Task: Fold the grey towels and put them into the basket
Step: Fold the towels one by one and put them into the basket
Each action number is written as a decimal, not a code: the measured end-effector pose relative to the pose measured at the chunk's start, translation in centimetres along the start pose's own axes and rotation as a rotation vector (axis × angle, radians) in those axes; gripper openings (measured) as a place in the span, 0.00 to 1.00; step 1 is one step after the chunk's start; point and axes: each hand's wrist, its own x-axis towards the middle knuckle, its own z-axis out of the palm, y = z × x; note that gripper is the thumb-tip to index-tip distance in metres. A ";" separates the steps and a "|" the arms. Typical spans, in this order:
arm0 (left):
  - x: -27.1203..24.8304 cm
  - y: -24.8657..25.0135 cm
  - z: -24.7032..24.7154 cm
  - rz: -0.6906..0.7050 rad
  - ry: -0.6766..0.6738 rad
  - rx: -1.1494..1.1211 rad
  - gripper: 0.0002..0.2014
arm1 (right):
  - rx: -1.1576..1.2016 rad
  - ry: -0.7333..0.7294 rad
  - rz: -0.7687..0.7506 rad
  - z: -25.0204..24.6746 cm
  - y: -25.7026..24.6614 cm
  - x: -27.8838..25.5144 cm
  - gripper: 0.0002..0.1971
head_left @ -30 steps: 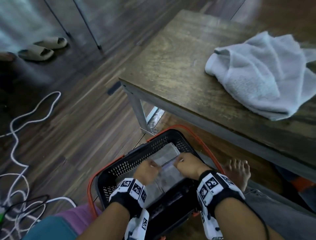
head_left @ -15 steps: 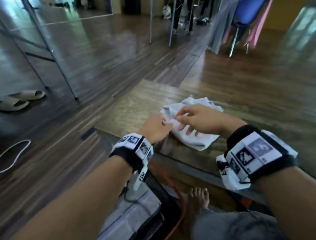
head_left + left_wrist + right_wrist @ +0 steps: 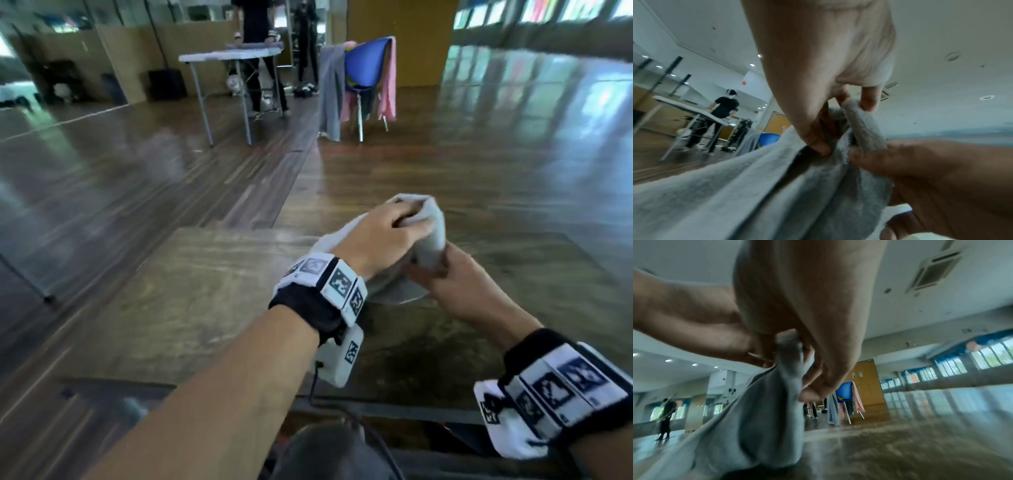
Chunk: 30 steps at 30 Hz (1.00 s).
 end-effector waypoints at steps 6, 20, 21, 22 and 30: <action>2.7 -0.2 6.3 0.052 0.195 0.202 0.27 | 0.047 0.380 -0.040 -8.2 1.5 -0.4 0.08; 4.2 -5.9 14.8 -0.272 -0.084 0.488 0.44 | -0.186 0.301 0.144 -15.5 5.3 -4.0 0.12; 4.3 -6.1 15.0 -0.291 -0.090 0.584 0.39 | -0.132 0.304 0.174 -15.7 5.6 -4.0 0.13; 4.4 -6.1 15.0 -0.275 -0.087 0.658 0.32 | -0.052 0.309 0.212 -15.7 6.0 -4.0 0.14; 4.7 -3.5 17.5 -0.192 -0.408 0.688 0.28 | -0.041 0.254 0.262 -15.0 8.3 -3.1 0.28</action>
